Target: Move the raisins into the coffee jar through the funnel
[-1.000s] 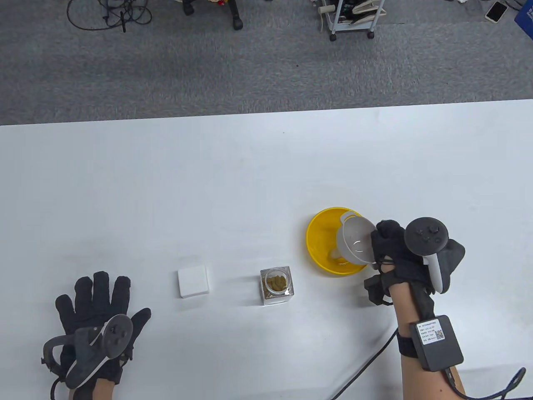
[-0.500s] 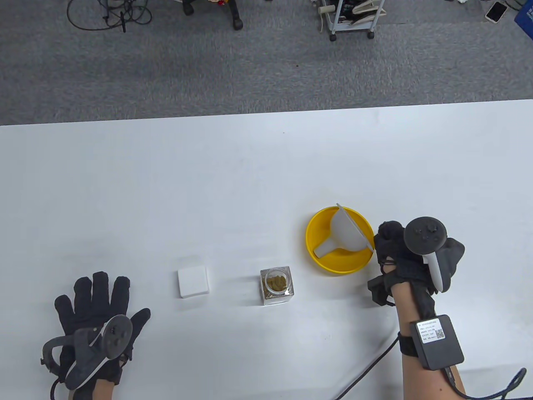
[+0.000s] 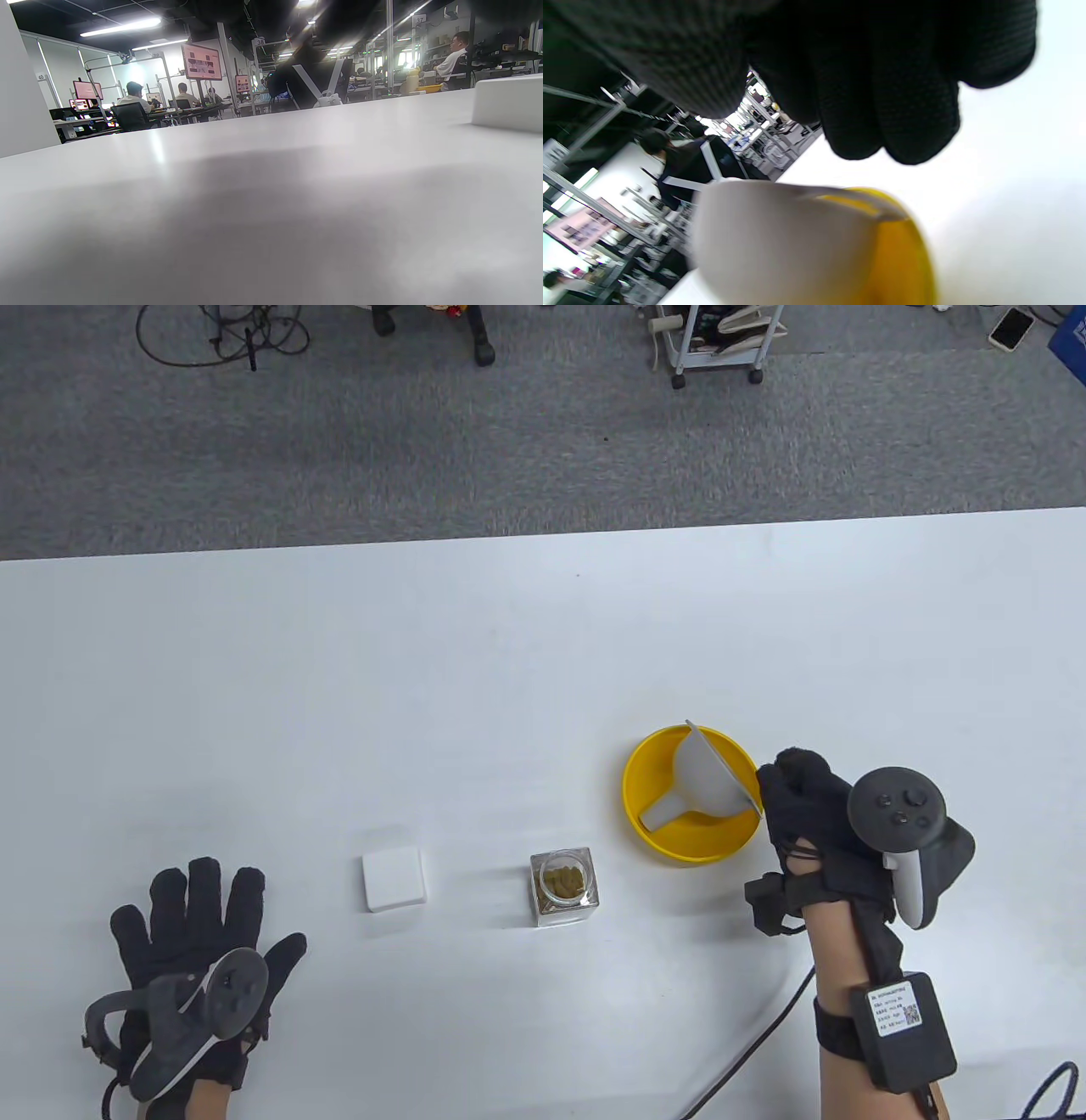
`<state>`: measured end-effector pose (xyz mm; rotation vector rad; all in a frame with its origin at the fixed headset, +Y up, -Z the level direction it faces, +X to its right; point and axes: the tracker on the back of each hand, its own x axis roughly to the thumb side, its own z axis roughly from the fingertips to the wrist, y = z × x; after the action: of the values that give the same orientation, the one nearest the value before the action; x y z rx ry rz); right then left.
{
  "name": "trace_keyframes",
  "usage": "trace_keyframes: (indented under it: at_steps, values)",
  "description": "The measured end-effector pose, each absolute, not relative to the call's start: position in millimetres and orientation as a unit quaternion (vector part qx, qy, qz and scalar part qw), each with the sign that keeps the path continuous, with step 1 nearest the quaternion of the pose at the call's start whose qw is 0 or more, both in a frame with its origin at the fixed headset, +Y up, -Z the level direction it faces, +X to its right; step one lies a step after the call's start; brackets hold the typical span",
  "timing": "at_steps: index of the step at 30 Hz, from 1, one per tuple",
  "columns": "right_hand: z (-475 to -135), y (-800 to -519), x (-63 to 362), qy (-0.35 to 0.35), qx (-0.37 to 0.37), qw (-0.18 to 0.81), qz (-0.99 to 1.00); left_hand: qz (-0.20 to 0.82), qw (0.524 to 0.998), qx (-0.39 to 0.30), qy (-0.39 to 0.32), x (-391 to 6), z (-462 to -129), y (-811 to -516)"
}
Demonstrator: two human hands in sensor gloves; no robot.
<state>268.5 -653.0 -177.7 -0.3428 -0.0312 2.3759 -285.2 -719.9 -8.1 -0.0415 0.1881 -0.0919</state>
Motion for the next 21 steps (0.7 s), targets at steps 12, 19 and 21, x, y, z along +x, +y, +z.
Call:
trace_keyframes:
  at_steps: [12,19,21]
  values:
    - [-115.7,-647.6,195.9,-0.007,0.028,0.457,0.889,-0.041,0.996,-0.007,0.078,-282.7,-6.9,-717.0]
    - [-90.1,-686.1,153.4,0.041,0.117,0.470,0.874,-0.044,0.996,-0.008,0.071,-280.7,-6.5,-717.8]
    - [-85.9,-700.2,145.7,0.006,0.102,0.465,0.879,-0.046,0.996,-0.007,0.070,-280.4,-6.3,-717.8]
